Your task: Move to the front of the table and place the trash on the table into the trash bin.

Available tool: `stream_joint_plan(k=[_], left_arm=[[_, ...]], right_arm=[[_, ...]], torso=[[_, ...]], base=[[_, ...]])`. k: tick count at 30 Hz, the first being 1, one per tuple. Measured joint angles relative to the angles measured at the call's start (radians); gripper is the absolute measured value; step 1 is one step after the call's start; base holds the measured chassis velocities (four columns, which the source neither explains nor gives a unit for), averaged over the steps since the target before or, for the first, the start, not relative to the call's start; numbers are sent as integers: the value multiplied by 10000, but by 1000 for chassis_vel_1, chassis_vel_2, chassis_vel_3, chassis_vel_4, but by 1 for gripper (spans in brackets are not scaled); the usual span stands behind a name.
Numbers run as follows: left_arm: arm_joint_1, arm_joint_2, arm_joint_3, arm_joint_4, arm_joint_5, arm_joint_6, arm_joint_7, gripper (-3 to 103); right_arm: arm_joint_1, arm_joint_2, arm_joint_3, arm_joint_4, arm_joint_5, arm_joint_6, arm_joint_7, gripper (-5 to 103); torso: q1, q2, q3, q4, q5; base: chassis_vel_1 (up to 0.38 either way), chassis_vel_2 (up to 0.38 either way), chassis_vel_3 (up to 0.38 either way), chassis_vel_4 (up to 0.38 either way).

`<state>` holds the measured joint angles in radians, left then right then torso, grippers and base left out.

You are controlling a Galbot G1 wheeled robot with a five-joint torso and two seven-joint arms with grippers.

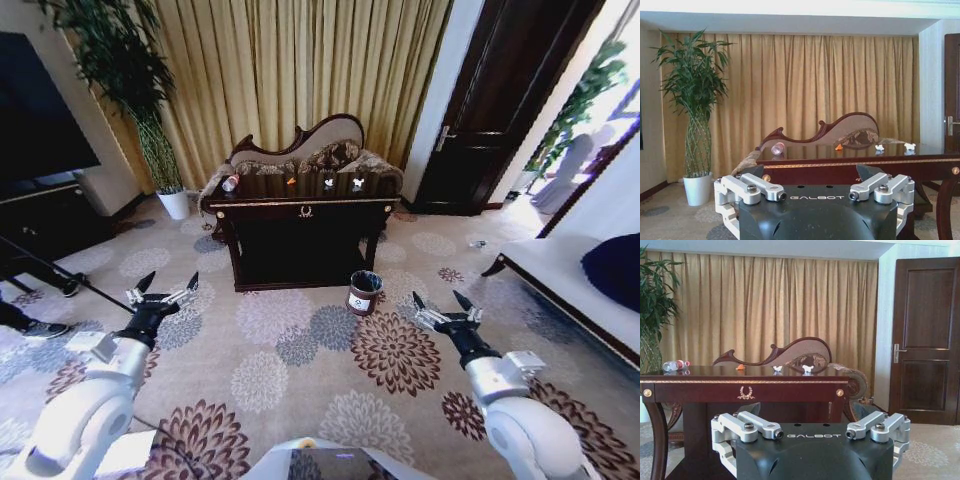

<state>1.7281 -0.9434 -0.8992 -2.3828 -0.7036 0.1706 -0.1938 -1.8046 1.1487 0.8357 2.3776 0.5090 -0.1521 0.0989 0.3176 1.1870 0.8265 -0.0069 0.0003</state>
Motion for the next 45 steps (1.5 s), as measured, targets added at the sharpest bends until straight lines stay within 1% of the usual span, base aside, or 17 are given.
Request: stream_joint_plan(k=[7, 11, 20, 23, 26, 29, 32, 36, 45], left_arm=[[-35, -12, -20, -10, -37, 9, -9, 100], [6, -232, -116, -10, -101, 63, -84, 100], [65, -367, -251, -56, -98, 78, -67, 100], [89, -396, -273, -103, -89, 79, -62, 100], [117, -445, -279, -144, -62, 95, -61, 100], [138, -459, -279, -157, -40, 96, -61, 100], [158, -459, -280, -176, -20, 96, -53, 100], [136, -441, -282, -193, 5, 96, -42, 100], [151, -510, -261, -165, 129, 95, 24, 100]], right_arm=[[-2, 140, 15, 30, -120, 15, -3, 100], [-38, 390, 42, 27, -544, 136, -15, 100], [-58, 472, 42, 25, -621, 198, -18, 100], [-65, 519, 43, -1, -700, 302, -23, 100], [-98, 604, 40, -84, -738, 636, -66, 100], [-124, 626, 38, -95, -698, 782, -86, 100], [-131, 633, 83, -133, -705, 891, -163, 100], [-91, 649, 201, -206, -596, 1095, -450, 100], [-93, 630, 199, -319, -602, 1179, -704, 100]], torso=[[0, 1, 0, 0, -1], [0, 1, 0, 0, -1], [0, 1, 0, 0, 0], [0, 1, 0, 0, 0], [0, 1, 0, 0, 0], [0, 1, 0, 1, -1], [0, 1, 0, 0, 0], [0, 1, 0, 0, -1], [-1, 1, 0, 0, -1]], base=[[0, 0, 0, 0], [0, 0, 0, 0], [0, 0, 0, 0], [0, 0, 0, 0], [0, 0, 0, 0], [0, 0, 0, 0], [0, 0, 0, 0], [0, 0, 0, 0], [0, 0, 0, 0]])
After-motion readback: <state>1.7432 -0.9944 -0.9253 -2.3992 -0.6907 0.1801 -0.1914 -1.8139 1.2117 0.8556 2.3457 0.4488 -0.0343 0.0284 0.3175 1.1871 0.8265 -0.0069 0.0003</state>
